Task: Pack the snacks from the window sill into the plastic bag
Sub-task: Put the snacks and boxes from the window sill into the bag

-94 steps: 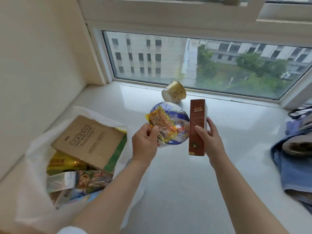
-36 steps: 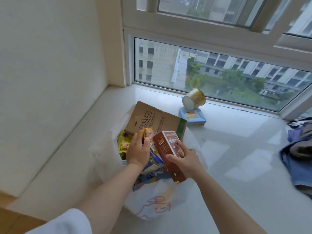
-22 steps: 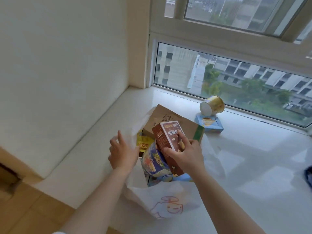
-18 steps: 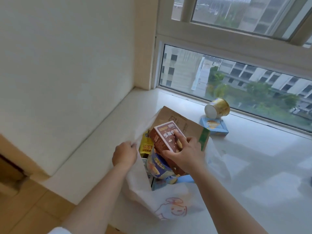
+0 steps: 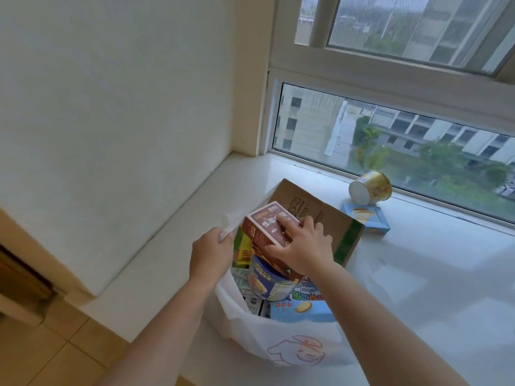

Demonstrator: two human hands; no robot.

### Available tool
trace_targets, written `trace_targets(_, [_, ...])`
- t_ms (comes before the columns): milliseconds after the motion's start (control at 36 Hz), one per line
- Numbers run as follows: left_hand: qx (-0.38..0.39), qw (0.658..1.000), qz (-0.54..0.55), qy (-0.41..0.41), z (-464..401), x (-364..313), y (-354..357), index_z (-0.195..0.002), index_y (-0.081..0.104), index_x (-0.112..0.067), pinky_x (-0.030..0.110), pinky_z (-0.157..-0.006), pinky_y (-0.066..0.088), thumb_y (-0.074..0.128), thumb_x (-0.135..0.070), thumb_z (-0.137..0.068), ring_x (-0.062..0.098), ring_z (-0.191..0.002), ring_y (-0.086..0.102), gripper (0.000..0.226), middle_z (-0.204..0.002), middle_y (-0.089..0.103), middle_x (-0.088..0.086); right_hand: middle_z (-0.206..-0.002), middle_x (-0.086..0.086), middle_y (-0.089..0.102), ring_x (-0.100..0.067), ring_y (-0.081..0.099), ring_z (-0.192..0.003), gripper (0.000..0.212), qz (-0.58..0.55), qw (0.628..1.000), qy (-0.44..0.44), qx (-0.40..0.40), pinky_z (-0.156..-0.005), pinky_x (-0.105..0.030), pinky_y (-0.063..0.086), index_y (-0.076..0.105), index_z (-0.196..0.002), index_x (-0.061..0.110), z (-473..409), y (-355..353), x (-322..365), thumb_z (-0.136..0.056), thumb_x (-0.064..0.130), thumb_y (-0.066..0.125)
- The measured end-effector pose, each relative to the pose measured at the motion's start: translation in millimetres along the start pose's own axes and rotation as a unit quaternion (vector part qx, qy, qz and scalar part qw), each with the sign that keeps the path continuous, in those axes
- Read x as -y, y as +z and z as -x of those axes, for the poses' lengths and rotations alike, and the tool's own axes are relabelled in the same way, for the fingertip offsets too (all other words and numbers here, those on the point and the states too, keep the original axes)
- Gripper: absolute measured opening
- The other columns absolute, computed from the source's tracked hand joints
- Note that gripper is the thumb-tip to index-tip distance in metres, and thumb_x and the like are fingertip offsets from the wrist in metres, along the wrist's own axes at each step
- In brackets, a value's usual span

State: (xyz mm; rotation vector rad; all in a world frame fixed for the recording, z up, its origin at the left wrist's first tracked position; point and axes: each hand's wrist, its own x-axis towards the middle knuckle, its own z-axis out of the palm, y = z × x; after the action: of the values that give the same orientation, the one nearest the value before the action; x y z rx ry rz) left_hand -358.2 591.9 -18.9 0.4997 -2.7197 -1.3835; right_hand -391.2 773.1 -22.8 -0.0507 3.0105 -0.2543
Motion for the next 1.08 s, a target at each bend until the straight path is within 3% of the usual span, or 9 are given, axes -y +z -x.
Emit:
trace_targets(139, [0.002,1.000,0.010,0.012,5,-1,4,-0.061,0.030,-0.015,0.021,-0.045,0.021,0.045,-0.027,-0.099,0.009,-0.050,0.034,0.042,-0.058,0.036,-0.003,-0.141,0.000,0.026,-0.025,0.028,-0.125,0.089,0.007,0.998,-0.053,-0.045,-0.098,-0.044,0.031,0.009,-0.143,0.051,31,15,-20,-0.061,0.082,0.021])
trace_targets(250, [0.020,0.999,0.008,0.029,5,2,8,-0.064,0.034,-0.012,0.026,-0.048,0.024,0.045,-0.028,-0.098,0.013,-0.052,0.035,0.039,-0.059,0.038,0.000,-0.139,-0.002,0.034,-0.024,0.035,-0.118,0.086,-0.015,0.993,-0.086,-0.073,-0.093,-0.041,0.037,0.019,-0.141,0.050,40,25,-49,-0.062,0.079,0.033])
trace_targets(333, [0.021,0.999,0.005,0.034,4,2,7,-0.062,0.032,-0.013,0.029,-0.051,0.022,0.045,-0.027,-0.098,0.015,-0.053,0.032,0.041,-0.058,0.035,0.001,-0.143,0.000,0.027,-0.020,0.029,-0.124,0.090,-0.001,0.995,-0.094,-0.025,-0.100,-0.037,0.034,0.010,-0.143,0.051,44,25,-74,-0.061,0.079,0.033])
trace_targets(472, [0.016,0.999,0.005,0.042,4,-2,13,-0.062,0.030,-0.013,0.030,-0.051,0.022,0.047,-0.027,-0.097,0.017,-0.053,0.032,0.042,-0.058,0.034,0.001,-0.142,0.003,0.027,-0.020,0.031,-0.128,0.094,-0.071,0.997,-0.012,-0.004,-0.104,-0.036,0.035,0.007,-0.143,0.053,41,28,-84,-0.057,0.081,0.032])
trace_targets(556, [0.017,0.999,0.008,0.047,5,-4,16,-0.061,0.031,-0.013,0.029,-0.051,0.024,0.048,-0.026,-0.097,0.016,-0.053,0.033,0.041,-0.058,0.036,0.001,-0.144,0.000,0.028,-0.022,0.033,-0.129,0.083,-0.110,0.992,0.060,-0.006,-0.102,-0.038,0.037,0.017,-0.146,0.043,33,27,-89,-0.075,0.072,0.048])
trace_targets(639, [0.018,0.999,0.005,0.045,6,-3,14,-0.061,0.032,-0.015,0.028,-0.050,0.025,0.047,-0.027,-0.097,0.014,-0.053,0.033,0.041,-0.059,0.037,0.000,-0.147,0.000,0.029,-0.022,0.033,-0.130,0.072,-0.058,0.994,0.088,-0.033,-0.102,-0.037,0.037,0.024,-0.147,0.030,32,27,-93,-0.086,0.062,0.044])
trace_targets(806, [0.020,0.999,0.003,0.042,6,-4,16,-0.065,0.035,-0.012,0.027,-0.050,0.026,0.044,-0.028,-0.098,0.015,-0.056,0.036,0.038,-0.062,0.041,0.002,-0.145,0.000,0.034,-0.020,0.030,-0.130,0.087,-0.043,0.994,-0.015,-0.100,-0.107,-0.037,0.034,0.035,-0.144,0.022,40,23,-64,-0.076,0.075,0.024])
trace_targets(889, [0.017,0.999,-0.002,0.043,5,-3,16,-0.066,0.038,-0.013,0.026,-0.050,0.030,0.044,-0.029,-0.098,0.015,-0.057,0.040,0.036,-0.064,0.045,0.002,-0.133,-0.003,0.049,-0.022,0.039,-0.119,0.078,0.020,0.986,-0.092,-0.140,-0.100,-0.044,0.040,0.058,-0.127,0.021,49,31,-46,-0.076,0.075,0.033])
trace_targets(1083, [0.011,0.999,-0.013,0.047,5,-4,17,-0.065,0.035,-0.012,0.030,-0.050,0.027,0.045,-0.028,-0.098,0.017,-0.056,0.037,0.038,-0.061,0.042,0.002,-0.137,-0.010,0.051,-0.030,0.039,-0.132,0.097,0.119,0.974,-0.146,-0.124,-0.108,-0.047,0.021,0.063,-0.121,0.007,53,43,-18,-0.076,0.082,0.022])
